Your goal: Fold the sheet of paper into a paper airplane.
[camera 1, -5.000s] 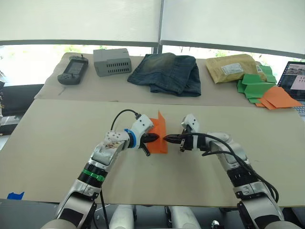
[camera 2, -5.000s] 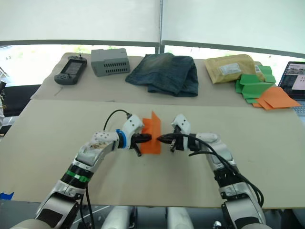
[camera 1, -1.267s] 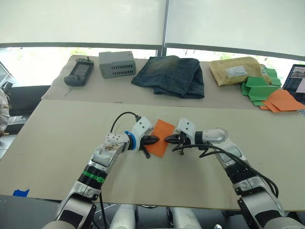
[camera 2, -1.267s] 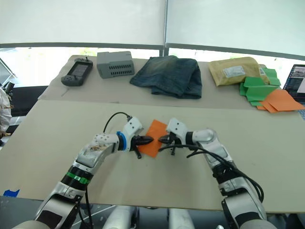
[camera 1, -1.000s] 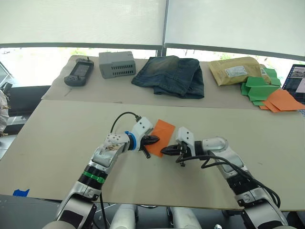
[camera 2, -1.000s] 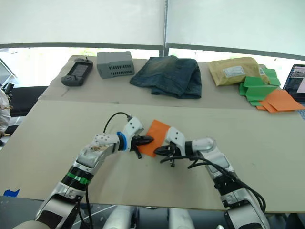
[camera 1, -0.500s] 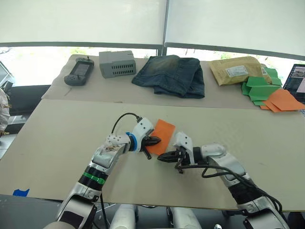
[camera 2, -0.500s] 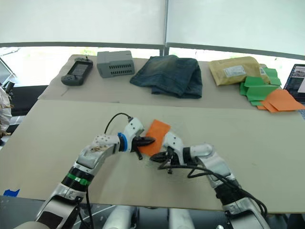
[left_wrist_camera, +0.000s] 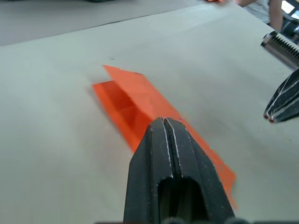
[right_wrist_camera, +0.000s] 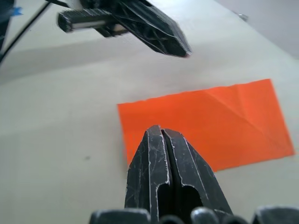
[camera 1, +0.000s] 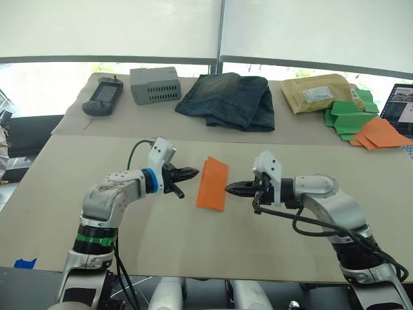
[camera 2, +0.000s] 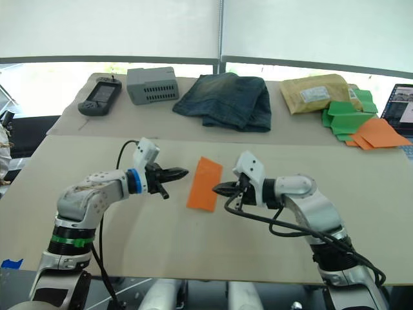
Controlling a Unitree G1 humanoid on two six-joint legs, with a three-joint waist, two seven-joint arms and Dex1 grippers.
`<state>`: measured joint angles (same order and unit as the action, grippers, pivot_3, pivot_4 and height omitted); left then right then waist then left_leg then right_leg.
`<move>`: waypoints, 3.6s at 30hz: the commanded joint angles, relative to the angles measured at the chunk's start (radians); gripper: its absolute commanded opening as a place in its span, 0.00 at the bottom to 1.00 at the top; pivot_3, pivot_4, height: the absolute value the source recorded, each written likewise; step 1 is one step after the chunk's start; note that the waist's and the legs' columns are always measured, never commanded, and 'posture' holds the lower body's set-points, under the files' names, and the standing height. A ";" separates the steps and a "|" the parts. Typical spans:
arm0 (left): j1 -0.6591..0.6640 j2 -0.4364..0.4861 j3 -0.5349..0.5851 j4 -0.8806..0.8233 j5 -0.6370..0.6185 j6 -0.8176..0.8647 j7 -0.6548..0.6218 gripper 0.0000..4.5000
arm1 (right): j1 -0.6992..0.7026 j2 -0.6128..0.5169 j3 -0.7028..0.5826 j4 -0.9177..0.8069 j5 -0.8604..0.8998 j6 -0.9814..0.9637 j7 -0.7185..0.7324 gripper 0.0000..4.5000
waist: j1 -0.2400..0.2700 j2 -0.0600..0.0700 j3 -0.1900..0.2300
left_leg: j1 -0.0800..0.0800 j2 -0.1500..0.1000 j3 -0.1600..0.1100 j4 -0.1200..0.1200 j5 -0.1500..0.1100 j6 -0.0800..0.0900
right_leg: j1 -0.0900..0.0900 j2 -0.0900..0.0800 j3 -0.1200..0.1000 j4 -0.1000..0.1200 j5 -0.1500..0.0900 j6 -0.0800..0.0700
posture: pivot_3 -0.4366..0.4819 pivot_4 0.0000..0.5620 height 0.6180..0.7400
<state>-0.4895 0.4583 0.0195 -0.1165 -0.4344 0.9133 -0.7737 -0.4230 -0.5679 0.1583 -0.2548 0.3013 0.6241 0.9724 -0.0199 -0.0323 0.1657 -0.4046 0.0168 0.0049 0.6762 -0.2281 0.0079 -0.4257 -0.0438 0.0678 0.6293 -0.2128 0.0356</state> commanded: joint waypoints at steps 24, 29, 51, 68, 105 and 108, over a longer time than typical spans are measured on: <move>-0.168 -0.304 -0.302 0.443 0.146 -0.365 -0.121 0.00 | -0.074 -0.144 -0.187 -0.173 0.089 0.147 -0.177 0.01 | 0.015 -0.001 0.002 | -0.004 -0.002 0.000 0.002 0.000 0.000 | 0.000 -0.001 0.000 -0.003 0.001 0.001 | 0.48 0.27 0.91; -0.207 -0.373 -0.326 0.557 0.186 -0.428 -0.126 0.00 | -0.069 -0.162 -0.186 -0.215 0.097 0.172 -0.200 0.01 | 0.029 -0.002 0.002 | -0.003 -0.002 0.000 0.002 0.000 0.001 | 0.001 -0.001 0.000 -0.003 0.002 0.002 | 0.48 0.27 0.91; -0.211 -0.419 -0.324 0.611 0.219 -0.465 -0.184 0.00 | -0.069 -0.372 0.281 -0.364 -0.302 0.165 -0.231 0.01 | 0.060 -0.001 0.002 | -0.006 -0.004 -0.001 0.004 0.002 0.003 | 0.002 -0.002 0.001 -0.005 0.001 0.003 | 0.48 0.27 0.91; -0.184 -0.380 -0.295 0.556 0.215 -0.438 -0.174 0.00 | -0.014 -0.272 0.256 -0.009 -0.412 -0.008 -0.259 0.01 | 0.050 -0.001 0.002 | -0.007 -0.004 -0.002 0.004 0.002 0.003 | 0.001 -0.001 0.001 -0.005 0.001 0.003 | 0.48 0.27 0.91; -0.071 -0.229 -0.336 0.281 0.208 -0.274 -0.138 0.00 | 0.071 -0.138 0.174 -0.121 -0.205 0.248 -0.232 0.01 | -0.007 -0.002 0.002 | -0.001 -0.002 -0.002 0.002 0.002 0.003 | 0.003 0.001 0.001 -0.001 0.001 0.002 | 0.48 0.27 0.91; -0.072 -0.218 -0.350 0.277 0.204 -0.262 -0.150 0.00 | 0.072 -0.141 0.167 -0.104 -0.212 0.229 -0.239 0.01 | -0.005 -0.002 0.002 | -0.001 -0.002 -0.002 0.002 0.002 0.003 | 0.003 0.001 0.001 -0.002 0.001 0.002 | 0.48 0.27 0.91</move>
<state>-0.5491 0.2365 -0.3179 0.1735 -0.2329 0.6409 -0.9132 -0.3493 -0.6933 0.3368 -0.3974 0.1305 0.8584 0.7625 -0.0248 -0.0338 0.1678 -0.4059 0.0148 0.0026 0.6783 -0.2265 0.0106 -0.4225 -0.0430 0.0692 0.6278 -0.2122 0.0377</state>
